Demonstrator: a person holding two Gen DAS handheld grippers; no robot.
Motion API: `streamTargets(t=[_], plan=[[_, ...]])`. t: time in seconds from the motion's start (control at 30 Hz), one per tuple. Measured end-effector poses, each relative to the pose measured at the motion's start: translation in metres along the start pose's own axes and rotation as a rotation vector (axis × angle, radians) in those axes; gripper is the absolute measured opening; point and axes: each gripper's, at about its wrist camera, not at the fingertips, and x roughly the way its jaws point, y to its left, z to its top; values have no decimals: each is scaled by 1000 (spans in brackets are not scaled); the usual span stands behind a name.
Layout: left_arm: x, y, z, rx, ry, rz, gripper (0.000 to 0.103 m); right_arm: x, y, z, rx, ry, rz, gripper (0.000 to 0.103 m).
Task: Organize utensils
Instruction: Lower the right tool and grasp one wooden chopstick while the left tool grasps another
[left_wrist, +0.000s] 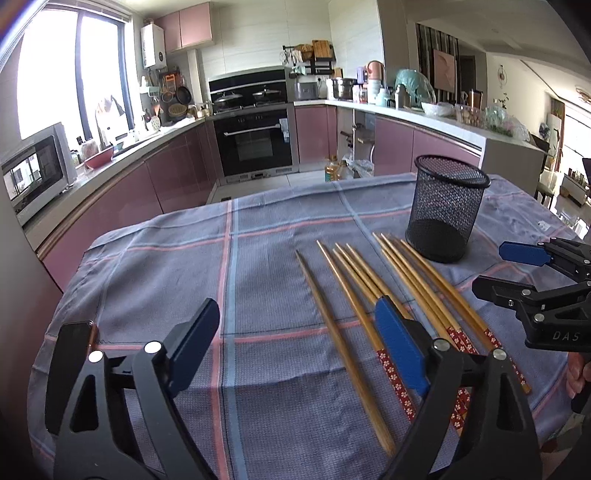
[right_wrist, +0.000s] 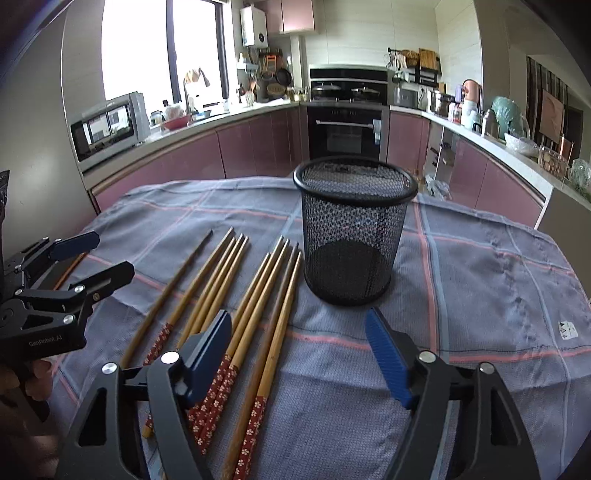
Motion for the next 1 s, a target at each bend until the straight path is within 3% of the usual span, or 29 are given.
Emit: streamTargets(t=[0.23, 0.5, 1.0], plan=[[35, -6, -4, 24, 142, -63, 68, 22, -3, -3, 27, 101, 43, 45], [55, -7, -5, 15, 231, -98, 55, 27, -6, 0, 36, 133, 55, 43], [67, -11, 5, 26, 243, -126, 44, 37, -2, 7, 11, 166, 24, 32]])
